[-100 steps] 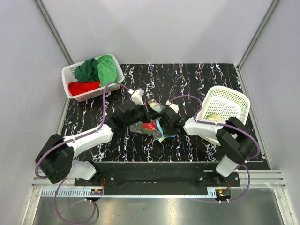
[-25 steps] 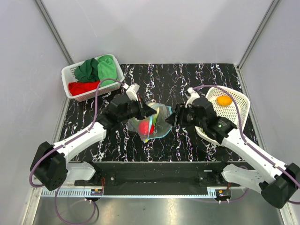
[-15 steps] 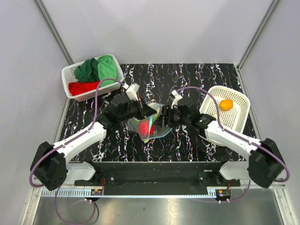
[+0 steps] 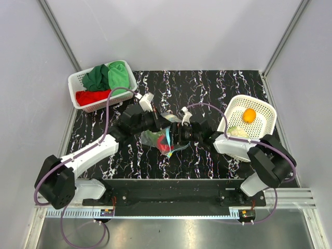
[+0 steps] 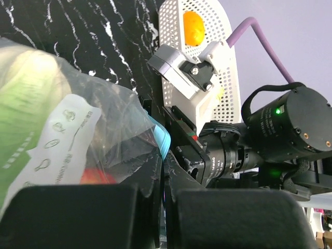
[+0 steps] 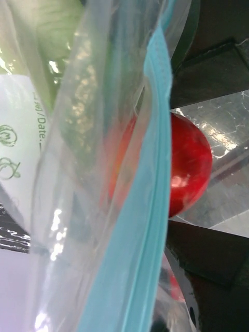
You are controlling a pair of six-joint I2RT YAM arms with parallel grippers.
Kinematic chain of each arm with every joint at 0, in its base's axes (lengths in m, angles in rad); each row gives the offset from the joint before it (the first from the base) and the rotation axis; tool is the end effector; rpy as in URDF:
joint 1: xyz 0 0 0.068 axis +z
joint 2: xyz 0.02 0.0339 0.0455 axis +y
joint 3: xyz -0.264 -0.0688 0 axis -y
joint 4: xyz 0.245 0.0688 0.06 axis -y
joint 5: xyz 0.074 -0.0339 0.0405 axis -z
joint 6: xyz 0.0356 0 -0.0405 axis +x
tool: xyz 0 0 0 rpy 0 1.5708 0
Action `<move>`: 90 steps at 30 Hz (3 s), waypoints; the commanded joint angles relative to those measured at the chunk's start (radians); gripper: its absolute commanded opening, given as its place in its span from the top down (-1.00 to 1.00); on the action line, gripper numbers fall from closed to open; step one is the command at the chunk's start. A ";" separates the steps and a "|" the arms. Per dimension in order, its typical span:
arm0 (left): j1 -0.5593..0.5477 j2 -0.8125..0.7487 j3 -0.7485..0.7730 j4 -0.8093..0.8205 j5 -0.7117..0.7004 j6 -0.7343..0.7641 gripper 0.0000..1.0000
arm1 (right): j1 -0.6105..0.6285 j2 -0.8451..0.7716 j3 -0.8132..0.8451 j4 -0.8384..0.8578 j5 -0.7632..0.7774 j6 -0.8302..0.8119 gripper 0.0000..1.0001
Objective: Open the zip-top bag and remove the fake food
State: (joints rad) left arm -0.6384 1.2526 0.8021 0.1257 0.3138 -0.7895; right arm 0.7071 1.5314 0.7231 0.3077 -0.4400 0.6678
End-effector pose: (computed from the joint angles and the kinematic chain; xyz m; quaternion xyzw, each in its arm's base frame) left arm 0.2234 -0.1794 0.2772 0.0304 0.8068 -0.4733 0.3525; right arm 0.2299 0.2164 0.1906 -0.1278 0.8371 0.4609 0.2655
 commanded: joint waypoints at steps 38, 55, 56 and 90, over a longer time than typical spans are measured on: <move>-0.001 -0.085 -0.064 0.028 -0.022 0.067 1.00 | -0.455 -0.432 0.219 -0.805 0.894 -0.195 0.28; -0.001 -0.116 -0.043 0.015 0.010 0.058 1.00 | -0.572 -0.172 0.262 -0.726 0.736 -0.243 -0.99; -0.001 -0.116 -0.043 0.017 0.011 0.058 1.00 | -0.572 -0.215 0.254 -0.737 0.703 -0.241 -1.00; -0.084 -0.032 0.020 0.046 -0.018 0.012 1.00 | 0.014 -0.100 0.038 -0.162 0.333 0.197 -0.12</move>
State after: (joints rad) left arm -0.7036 1.2003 0.7753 0.1081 0.3031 -0.7582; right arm 0.7139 1.3689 0.7460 -0.0086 -0.1478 0.8551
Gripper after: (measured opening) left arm 0.012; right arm 0.538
